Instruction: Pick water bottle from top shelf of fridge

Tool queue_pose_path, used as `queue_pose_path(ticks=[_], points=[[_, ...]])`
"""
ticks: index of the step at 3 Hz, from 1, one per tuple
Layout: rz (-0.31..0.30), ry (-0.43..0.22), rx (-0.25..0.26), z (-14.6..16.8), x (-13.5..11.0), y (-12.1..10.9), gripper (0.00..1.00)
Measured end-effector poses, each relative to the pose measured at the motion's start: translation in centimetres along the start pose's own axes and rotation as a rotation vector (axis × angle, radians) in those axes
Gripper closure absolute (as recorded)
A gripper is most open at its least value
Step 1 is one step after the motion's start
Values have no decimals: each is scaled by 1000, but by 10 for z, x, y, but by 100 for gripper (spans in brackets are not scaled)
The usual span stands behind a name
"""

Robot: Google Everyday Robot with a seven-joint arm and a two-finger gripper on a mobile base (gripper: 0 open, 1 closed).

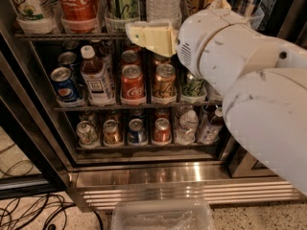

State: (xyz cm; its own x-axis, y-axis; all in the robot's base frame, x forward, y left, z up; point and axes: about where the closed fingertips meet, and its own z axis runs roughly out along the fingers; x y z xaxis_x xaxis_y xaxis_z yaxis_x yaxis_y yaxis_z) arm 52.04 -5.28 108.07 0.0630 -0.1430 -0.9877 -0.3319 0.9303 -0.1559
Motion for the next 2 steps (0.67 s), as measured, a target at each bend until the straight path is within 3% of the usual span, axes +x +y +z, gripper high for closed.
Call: queue_pose_path(ticks=[1, 2], points=[[0, 0, 0, 0, 0, 0, 0], [-37, -22, -10, 7, 1, 2, 15]])
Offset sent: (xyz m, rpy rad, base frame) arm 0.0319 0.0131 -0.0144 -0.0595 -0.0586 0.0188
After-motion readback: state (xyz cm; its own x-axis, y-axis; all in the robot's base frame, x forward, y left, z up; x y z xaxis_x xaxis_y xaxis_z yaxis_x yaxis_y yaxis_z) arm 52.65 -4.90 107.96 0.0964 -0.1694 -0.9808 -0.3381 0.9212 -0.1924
